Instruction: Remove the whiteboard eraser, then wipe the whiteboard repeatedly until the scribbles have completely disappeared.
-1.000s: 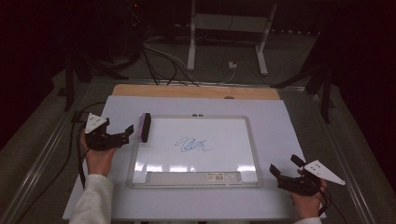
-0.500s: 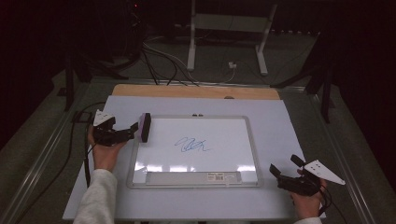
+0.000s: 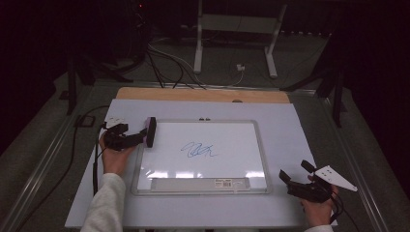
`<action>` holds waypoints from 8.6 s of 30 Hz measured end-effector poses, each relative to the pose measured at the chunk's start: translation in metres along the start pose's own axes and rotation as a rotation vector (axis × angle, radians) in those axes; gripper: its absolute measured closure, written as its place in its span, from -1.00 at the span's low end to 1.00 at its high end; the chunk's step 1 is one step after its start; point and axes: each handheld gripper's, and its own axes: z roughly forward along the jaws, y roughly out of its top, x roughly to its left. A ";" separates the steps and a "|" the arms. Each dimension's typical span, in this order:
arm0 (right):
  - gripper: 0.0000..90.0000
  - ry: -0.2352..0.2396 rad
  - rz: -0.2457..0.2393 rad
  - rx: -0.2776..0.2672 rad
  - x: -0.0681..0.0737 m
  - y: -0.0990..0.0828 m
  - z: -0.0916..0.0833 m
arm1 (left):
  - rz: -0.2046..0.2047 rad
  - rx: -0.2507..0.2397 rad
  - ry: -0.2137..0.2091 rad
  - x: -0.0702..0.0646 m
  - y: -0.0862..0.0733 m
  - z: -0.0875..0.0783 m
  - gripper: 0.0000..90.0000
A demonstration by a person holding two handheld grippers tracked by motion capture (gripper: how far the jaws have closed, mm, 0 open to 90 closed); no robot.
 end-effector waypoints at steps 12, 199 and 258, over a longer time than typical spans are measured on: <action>-0.99 -0.005 0.005 -0.002 -0.001 0.000 -0.001 | -0.006 0.091 -0.062 -0.005 -0.005 0.014 -0.07; -0.99 -0.015 0.047 -0.016 -0.009 0.000 -0.006 | 0.299 0.265 -0.055 -0.140 -0.019 0.055 -0.07; -0.99 -0.013 0.042 -0.008 -0.008 -0.001 -0.003 | 0.335 0.290 -0.189 -0.184 -0.015 0.075 -0.07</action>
